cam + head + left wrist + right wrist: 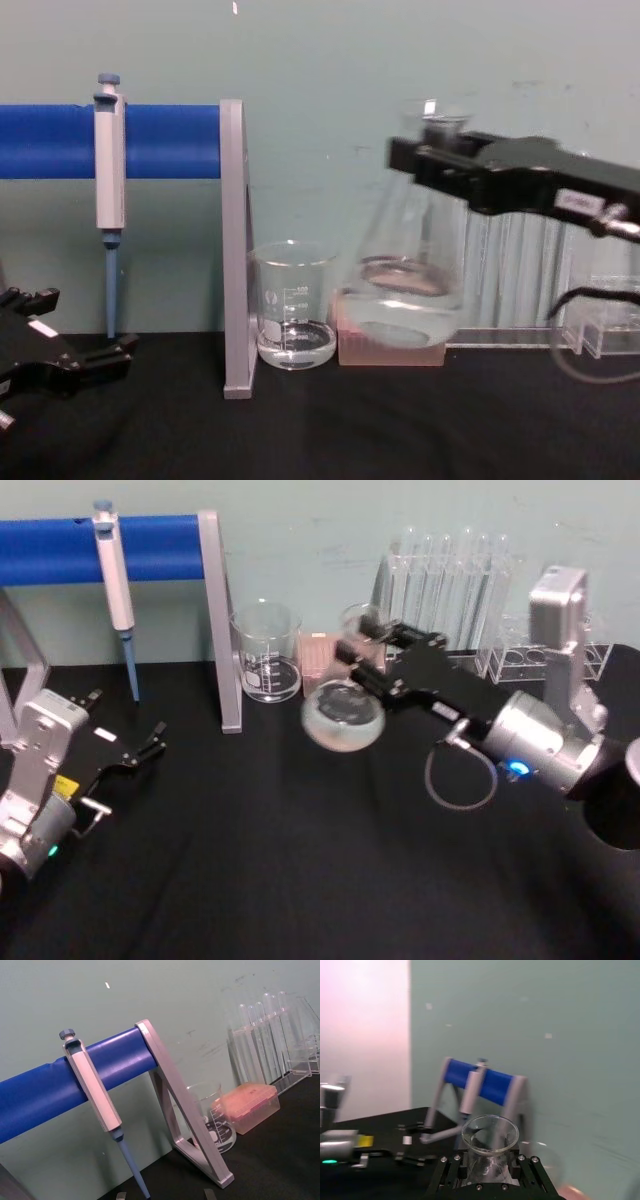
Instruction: Grasp the erlenmeyer flask with one hand, shake it three times, then place it back.
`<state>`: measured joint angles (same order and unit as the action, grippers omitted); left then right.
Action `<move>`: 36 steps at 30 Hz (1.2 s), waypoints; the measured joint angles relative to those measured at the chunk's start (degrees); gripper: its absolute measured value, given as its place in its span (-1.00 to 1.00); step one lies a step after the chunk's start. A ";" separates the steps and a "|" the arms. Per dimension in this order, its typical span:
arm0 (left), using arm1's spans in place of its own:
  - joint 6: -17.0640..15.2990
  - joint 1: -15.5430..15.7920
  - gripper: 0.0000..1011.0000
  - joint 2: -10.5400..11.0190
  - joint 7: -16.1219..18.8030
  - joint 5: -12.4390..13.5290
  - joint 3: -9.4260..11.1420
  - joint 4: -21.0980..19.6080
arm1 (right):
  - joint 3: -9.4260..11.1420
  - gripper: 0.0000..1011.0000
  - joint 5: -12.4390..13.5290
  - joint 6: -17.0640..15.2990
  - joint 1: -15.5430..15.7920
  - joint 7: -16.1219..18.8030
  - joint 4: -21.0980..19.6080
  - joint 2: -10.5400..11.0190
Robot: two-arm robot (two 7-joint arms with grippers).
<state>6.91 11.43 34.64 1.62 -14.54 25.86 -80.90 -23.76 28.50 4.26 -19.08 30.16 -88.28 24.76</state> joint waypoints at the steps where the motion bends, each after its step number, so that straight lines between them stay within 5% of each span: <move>1: 0.00 0.00 0.98 0.00 0.00 0.00 0.00 0.00 | 0.00 -0.11 0.00 0.00 0.00 0.00 0.00 0.00; 15: 0.00 0.00 0.98 0.00 0.00 0.00 0.00 0.00 | 9.60 -0.11 -1.89 -0.91 5.17 -9.33 -1.47 2.85; 21: 0.00 0.00 0.98 0.00 0.00 0.00 0.00 0.00 | 11.15 -0.11 -2.24 -1.79 6.46 -9.93 -1.99 2.72; 27: 0.00 0.00 0.98 0.00 0.00 0.00 0.00 0.00 | 10.67 -0.11 -2.53 -1.99 5.94 -8.13 -1.83 1.89; 36: 0.00 0.00 0.98 0.00 0.00 0.00 0.00 0.00 | 5.03 -0.11 -2.09 -2.04 2.80 -1.53 -0.36 -0.08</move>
<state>6.91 11.43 34.65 1.62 -14.55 25.86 -80.90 -18.73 26.41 2.22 -16.28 28.63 -88.64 24.69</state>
